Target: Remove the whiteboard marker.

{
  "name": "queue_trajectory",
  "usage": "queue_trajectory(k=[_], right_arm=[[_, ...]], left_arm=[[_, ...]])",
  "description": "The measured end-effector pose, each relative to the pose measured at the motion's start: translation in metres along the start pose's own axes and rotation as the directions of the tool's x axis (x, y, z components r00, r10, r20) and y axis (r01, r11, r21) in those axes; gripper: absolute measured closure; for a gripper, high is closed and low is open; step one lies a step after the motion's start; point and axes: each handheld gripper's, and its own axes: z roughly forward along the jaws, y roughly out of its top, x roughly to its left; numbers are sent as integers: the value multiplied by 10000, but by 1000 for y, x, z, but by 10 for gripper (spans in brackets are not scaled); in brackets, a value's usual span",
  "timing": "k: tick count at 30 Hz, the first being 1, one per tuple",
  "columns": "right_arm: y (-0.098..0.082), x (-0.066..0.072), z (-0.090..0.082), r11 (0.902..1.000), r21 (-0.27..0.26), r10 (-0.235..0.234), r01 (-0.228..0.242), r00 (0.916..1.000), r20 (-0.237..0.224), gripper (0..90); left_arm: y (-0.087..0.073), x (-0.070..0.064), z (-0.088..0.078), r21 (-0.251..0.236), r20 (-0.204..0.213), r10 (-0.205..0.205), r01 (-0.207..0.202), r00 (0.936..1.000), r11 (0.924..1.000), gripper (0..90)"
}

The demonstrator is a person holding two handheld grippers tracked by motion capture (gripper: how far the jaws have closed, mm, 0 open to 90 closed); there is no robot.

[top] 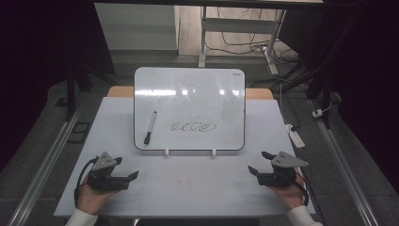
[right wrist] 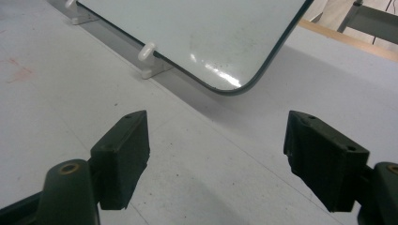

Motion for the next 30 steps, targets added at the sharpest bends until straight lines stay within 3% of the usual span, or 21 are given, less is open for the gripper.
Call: queue_trajectory(k=[11,19,30], right_arm=[[0,2,0,9996,-52,-262,263,9994,205,243],[-1,-2,0,9998,-150,-117,122,9994,312,254],[0,-1,1,9996,-166,-224,230,9991,358,264]], left_arm=[[2,-2,1,114,-228,159,-156,9996,9998,172],[11,-5,1,142,-319,324,-319,9990,9994,177],[50,-11,-1,26,-404,720,-720,9966,9974,182]])
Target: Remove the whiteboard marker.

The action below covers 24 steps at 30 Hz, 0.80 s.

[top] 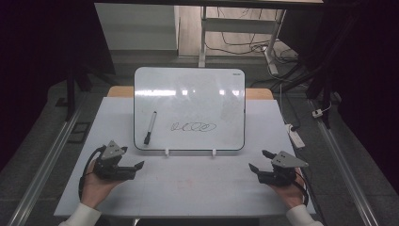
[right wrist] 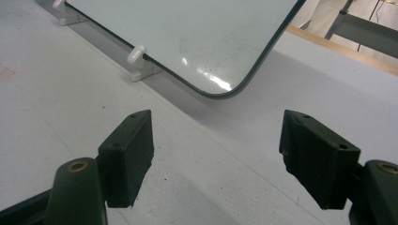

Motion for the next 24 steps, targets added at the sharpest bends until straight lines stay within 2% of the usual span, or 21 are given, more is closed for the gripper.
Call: queue_trajectory(k=[8,15,20,21,24], right_arm=[[0,1,1,9999,76,-76,76,10000,57,273],[0,2,2,9998,133,-113,113,9999,55,278],[-1,3,3,9999,140,-78,77,10000,60,280],[-1,3,3,9998,153,-93,92,9999,66,281],[-1,3,4,9998,181,-105,104,9999,71,283]], left_arm=[[32,1,2,-271,32,53,-52,10000,9996,183],[62,1,16,-368,-76,259,-262,9996,9990,184],[87,-1,27,-545,-356,453,-472,9983,9974,190],[87,-1,27,-545,-356,453,-472,9983,9974,192],[101,0,39,-521,-607,438,-470,9972,9975,197]])
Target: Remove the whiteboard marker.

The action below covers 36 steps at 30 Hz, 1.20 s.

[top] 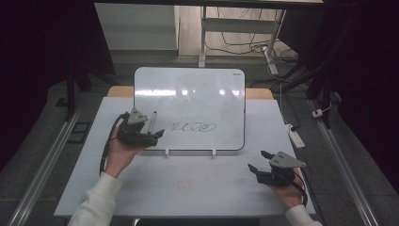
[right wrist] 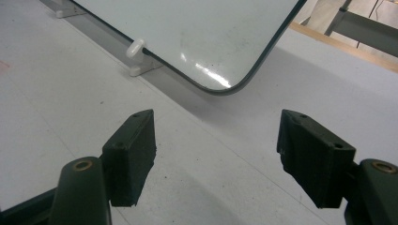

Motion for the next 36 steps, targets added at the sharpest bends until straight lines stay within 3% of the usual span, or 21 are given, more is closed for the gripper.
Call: queue_trajectory(k=[5,12,31,33,36], right_arm=[[-1,1,1,10000,52,-21,21,10000,25,286],[-2,2,4,9999,161,-31,30,10000,34,288],[-2,2,5,9995,285,-118,106,9991,409,294],[-2,2,5,9995,304,-138,124,9989,453,294],[-2,2,5,9994,318,-148,132,9986,501,295]], left_arm=[[7,4,18,287,-803,139,-116,9967,9995,229],[5,15,39,803,-1448,177,-61,9893,9968,385],[2,12,57,1284,-2521,590,-271,9659,9914,671],[2,12,57,1220,-2578,586,-276,9644,9921,715],[2,12,57,1163,-2454,544,-264,9679,9929,756]])
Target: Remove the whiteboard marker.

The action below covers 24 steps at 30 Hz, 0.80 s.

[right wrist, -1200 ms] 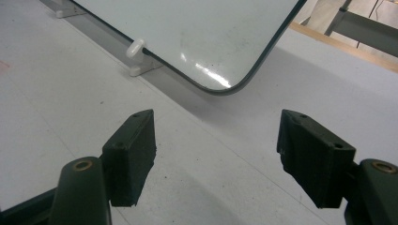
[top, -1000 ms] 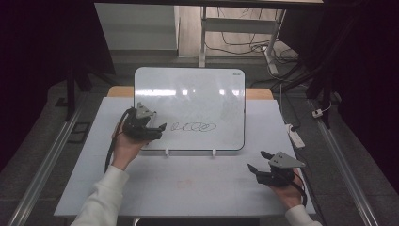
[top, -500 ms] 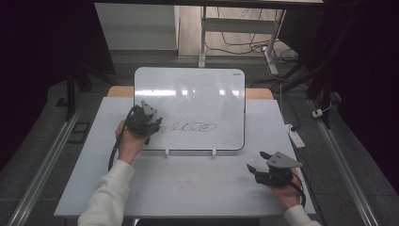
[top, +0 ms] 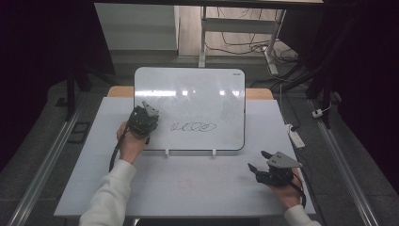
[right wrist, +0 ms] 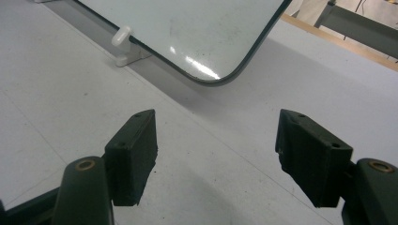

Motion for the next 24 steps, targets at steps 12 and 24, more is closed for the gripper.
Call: queue_trajectory(k=[12,24], right_arm=[[0,0,-1,10000,-58,-2,2,9999,116,297],[-1,-3,-2,9992,-348,211,-211,9998,-6,295]], left_arm=[[-1,-3,-2,-233,516,51,-40,9987,9997,819],[1,6,-35,-1563,2343,-365,747,9715,9849,820]])
